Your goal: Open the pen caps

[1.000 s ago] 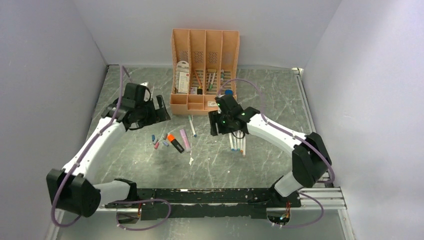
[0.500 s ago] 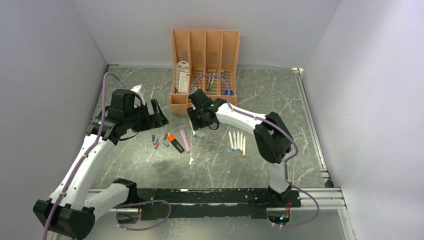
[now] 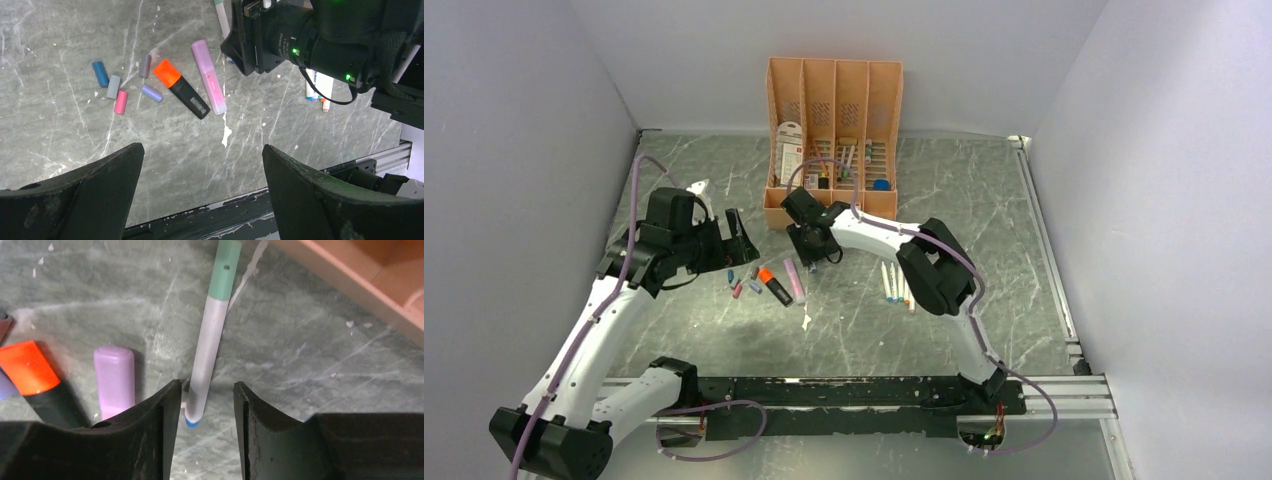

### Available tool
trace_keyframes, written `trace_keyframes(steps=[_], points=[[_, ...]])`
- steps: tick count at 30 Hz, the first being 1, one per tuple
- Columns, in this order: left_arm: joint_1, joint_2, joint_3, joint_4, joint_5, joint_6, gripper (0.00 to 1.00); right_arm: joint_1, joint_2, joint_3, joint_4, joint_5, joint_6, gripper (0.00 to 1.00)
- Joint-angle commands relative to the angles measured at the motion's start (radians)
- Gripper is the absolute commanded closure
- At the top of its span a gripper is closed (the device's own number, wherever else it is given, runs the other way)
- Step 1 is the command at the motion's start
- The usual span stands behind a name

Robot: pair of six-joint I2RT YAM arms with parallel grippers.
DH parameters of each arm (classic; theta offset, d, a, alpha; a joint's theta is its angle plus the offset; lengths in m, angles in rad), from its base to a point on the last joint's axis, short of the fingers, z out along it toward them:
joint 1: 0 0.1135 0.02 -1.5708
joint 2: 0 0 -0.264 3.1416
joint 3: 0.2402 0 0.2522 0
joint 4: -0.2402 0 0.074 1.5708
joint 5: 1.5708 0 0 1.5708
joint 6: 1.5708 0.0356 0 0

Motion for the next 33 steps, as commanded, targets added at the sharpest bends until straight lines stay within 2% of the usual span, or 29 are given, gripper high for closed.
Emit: trace_keyframes(steps=[1,3,6,10,14,23,28,33], points=[[-0.001,-0.015,-0.003,-0.01,0.017,0.014,0.0,0.0,0.061,0.041,-0.028,0.032,-0.021,0.6],[-0.001,-0.014,-0.006,-0.008,0.023,0.012,0.0,0.001,0.07,0.039,-0.029,0.028,-0.021,0.66],[-0.001,-0.015,-0.016,0.008,0.034,0.009,0.0,0.002,0.064,0.021,-0.029,0.012,-0.022,0.8],[-0.001,-0.007,-0.034,0.035,0.056,0.004,0.0,0.002,-0.007,-0.078,-0.005,-0.009,-0.012,1.0],[-0.001,0.016,-0.057,0.076,0.096,0.001,0.0,0.002,-0.153,-0.225,0.035,-0.036,0.003,1.0],[-0.001,0.093,-0.096,0.204,0.224,-0.03,0.0,0.001,-0.595,-0.596,0.087,-0.111,0.096,1.0],[-0.002,0.108,-0.118,0.274,0.278,-0.07,0.0,-0.001,-0.757,-0.628,0.089,-0.146,0.143,1.0],[-0.003,0.099,-0.121,0.302,0.323,-0.107,0.0,-0.002,-0.808,-0.642,0.104,-0.177,0.169,1.0]])
